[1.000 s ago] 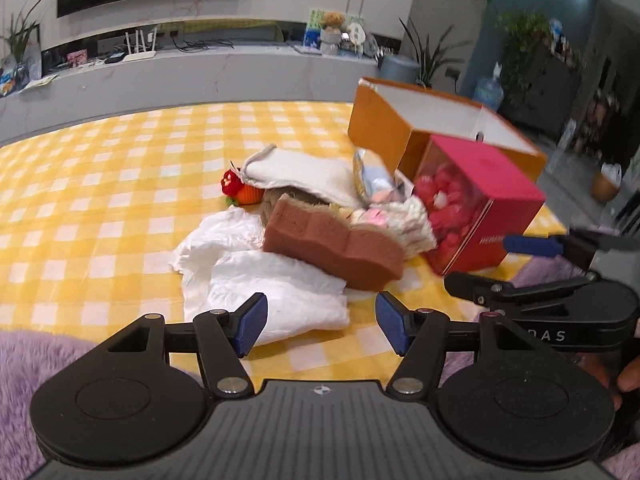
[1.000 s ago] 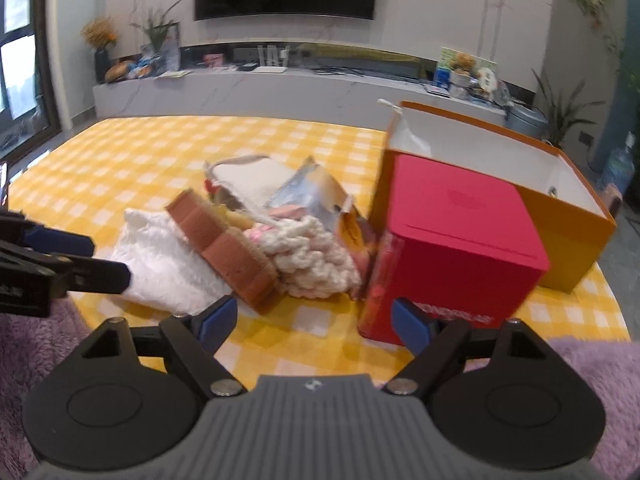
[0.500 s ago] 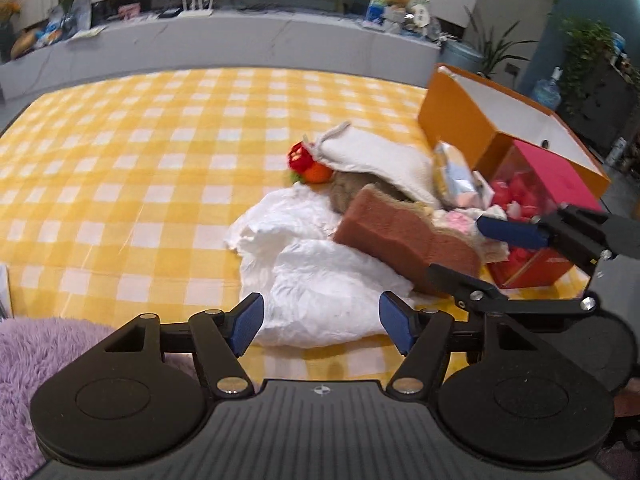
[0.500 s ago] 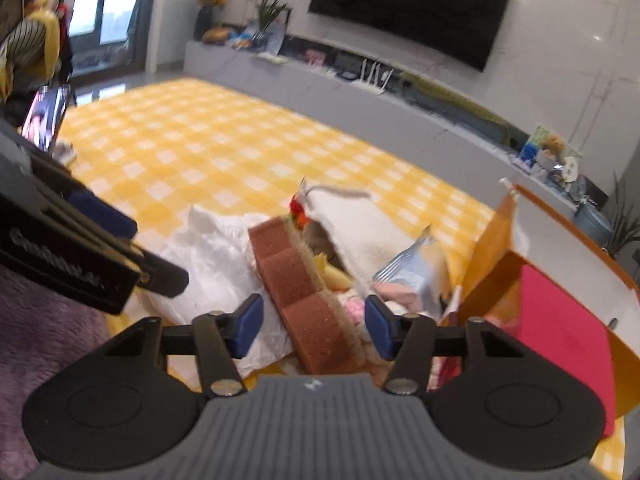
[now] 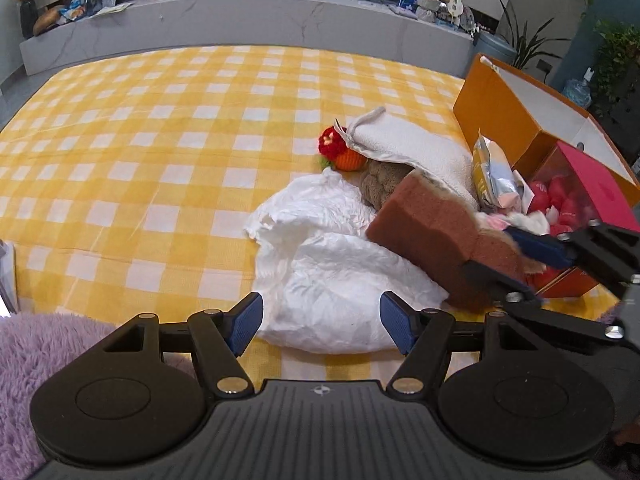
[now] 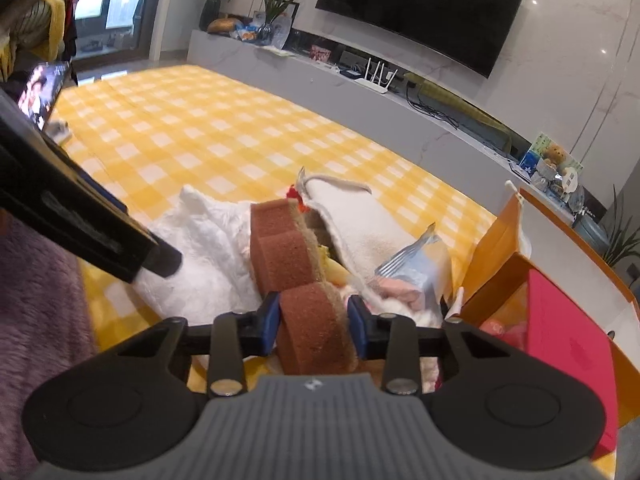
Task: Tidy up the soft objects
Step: 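Grasp the brown sponge with the right tool, then grasp the crumpled white cloth with the left tool while the right tool holds the sponge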
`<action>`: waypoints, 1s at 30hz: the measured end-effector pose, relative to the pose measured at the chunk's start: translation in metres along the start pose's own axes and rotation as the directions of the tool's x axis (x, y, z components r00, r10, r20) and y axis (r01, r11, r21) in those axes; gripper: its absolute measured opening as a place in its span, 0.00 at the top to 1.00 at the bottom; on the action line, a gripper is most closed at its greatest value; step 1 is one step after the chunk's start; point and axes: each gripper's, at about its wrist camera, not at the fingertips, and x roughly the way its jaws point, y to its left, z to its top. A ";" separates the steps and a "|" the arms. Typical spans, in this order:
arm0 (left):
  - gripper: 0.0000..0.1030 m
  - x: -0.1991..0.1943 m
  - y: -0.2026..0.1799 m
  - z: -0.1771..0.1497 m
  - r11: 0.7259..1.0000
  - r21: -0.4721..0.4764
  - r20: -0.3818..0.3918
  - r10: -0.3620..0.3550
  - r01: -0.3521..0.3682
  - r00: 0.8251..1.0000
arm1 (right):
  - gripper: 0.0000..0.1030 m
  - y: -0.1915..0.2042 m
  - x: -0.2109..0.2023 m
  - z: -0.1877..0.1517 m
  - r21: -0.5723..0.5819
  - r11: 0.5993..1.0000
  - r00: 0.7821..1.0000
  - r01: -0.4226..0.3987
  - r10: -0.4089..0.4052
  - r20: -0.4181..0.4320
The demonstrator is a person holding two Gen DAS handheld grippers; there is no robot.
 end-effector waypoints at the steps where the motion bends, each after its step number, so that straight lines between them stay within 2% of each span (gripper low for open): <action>1: 0.22 0.002 0.000 0.000 1.000 -0.003 -0.009 -0.004 0.004 1.000 | 0.66 -0.001 -0.007 0.001 0.015 1.000 1.000 0.002 -0.002 0.004; 5: 0.18 0.008 0.002 0.004 1.000 -0.029 -0.040 -0.012 0.011 0.999 | 0.66 -0.007 -0.038 -0.005 0.104 0.995 1.000 0.000 -0.002 0.016; 9: 0.17 0.018 0.001 0.007 0.999 -0.044 -0.081 -0.016 0.012 0.997 | 0.65 -0.008 -0.047 -0.024 0.149 0.989 0.999 -0.001 0.008 -0.045; 12: 0.20 0.023 0.001 0.008 0.997 -0.064 -0.097 -0.057 0.051 0.994 | 0.64 -0.011 -0.044 -0.032 0.188 0.982 0.996 -0.022 0.038 -0.082; 13: 0.28 0.024 0.000 0.007 0.996 -0.064 -0.100 -0.071 0.065 0.992 | 0.64 -0.011 -0.042 -0.033 0.199 0.980 0.995 -0.029 0.047 -0.086; 14: 0.40 0.025 0.000 0.007 0.995 -0.061 -0.109 -0.080 0.073 0.991 | 0.64 -0.011 -0.041 -0.033 0.206 0.978 0.995 -0.034 0.052 -0.087; 15: 0.47 0.027 -0.001 0.007 0.996 -0.055 -0.118 -0.078 0.072 0.990 | 0.64 -0.011 -0.039 -0.033 0.212 0.977 0.995 -0.039 0.058 -0.087; 17: 0.74 0.027 -0.004 0.005 0.998 -0.036 -0.112 -0.062 0.058 0.992 | 0.62 -0.012 -0.037 -0.033 0.225 0.973 0.995 -0.050 0.069 -0.078; 20: 0.93 0.022 -0.006 0.002 0.997 -0.018 -0.088 -0.075 0.074 0.993 | 0.61 -0.015 -0.034 -0.035 0.255 0.965 0.994 -0.061 0.082 -0.070; 25: 0.96 0.004 -0.002 -0.002 0.989 -0.035 0.006 -0.143 0.143 0.990 | 0.66 -0.022 -0.043 -0.036 0.294 0.953 0.996 -0.072 0.083 -0.027; 30: 0.96 -0.018 -0.006 -0.011 0.966 -0.038 0.054 -0.252 0.254 0.966 | 0.68 -0.027 -0.067 -0.028 0.316 0.946 0.997 -0.072 0.065 0.034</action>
